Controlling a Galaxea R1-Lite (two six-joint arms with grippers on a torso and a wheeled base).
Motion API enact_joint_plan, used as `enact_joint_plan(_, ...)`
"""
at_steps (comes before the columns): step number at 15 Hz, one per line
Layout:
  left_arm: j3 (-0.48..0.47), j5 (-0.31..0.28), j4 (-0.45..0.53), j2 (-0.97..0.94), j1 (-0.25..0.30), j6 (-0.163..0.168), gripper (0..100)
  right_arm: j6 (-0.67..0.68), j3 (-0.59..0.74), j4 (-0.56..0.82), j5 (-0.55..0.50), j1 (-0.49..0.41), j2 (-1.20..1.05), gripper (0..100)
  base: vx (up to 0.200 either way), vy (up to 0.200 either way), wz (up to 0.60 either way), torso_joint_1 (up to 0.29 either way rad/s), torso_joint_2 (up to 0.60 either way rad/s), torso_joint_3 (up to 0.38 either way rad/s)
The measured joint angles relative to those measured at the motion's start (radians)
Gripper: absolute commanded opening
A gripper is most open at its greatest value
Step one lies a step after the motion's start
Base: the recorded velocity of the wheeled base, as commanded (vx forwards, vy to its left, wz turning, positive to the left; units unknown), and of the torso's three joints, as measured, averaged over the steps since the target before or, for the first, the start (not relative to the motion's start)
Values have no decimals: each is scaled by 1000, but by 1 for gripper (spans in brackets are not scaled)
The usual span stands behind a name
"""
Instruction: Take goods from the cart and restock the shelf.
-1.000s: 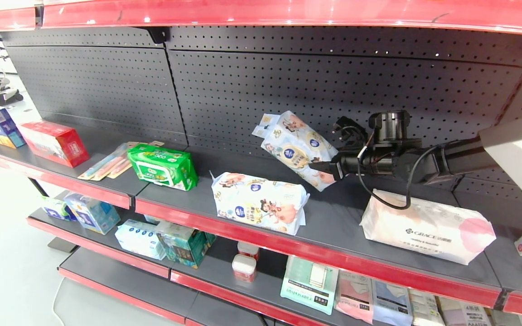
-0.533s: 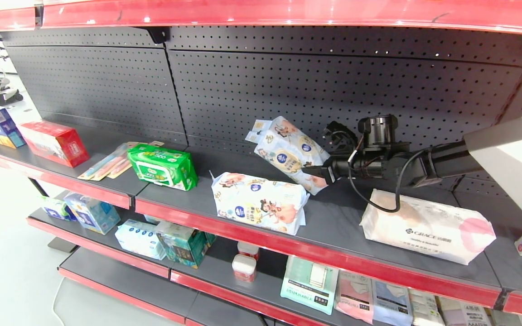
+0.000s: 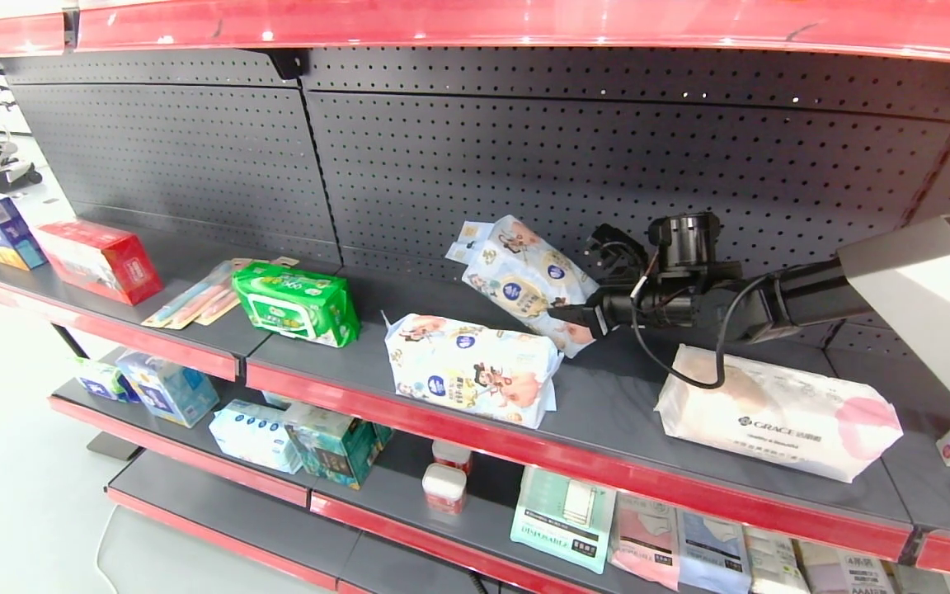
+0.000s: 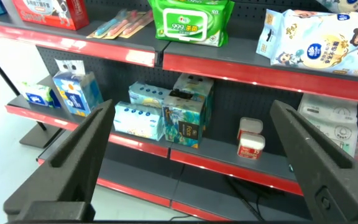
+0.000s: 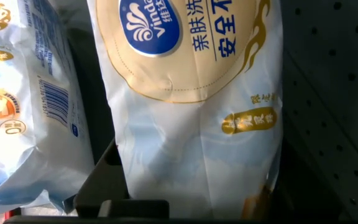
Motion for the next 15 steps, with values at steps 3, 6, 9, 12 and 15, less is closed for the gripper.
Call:
enact_joint_plan(3,0,0,0,0,0,0,100,0,-2,0,0,11,5,0,0,0,0,0,0,0)
enact_joint_plan(6,0,0,0,0,0,0,100,0,-9,0,0,14,10,0,0,0,0,0,0,0)
enact_joint_plan(9,0,0,0,0,0,0,100,0,-11,0,0,17,12,0,0,0,0,0,0,0)
enact_joint_plan(12,0,0,0,0,0,0,100,-7,-9,-2,1,16,13,100,0,0,0,0,0,0)
enact_joint_plan(15,0,0,0,0,0,0,100,-3,-7,-1,0,18,14,100,0,0,0,0,0,0)
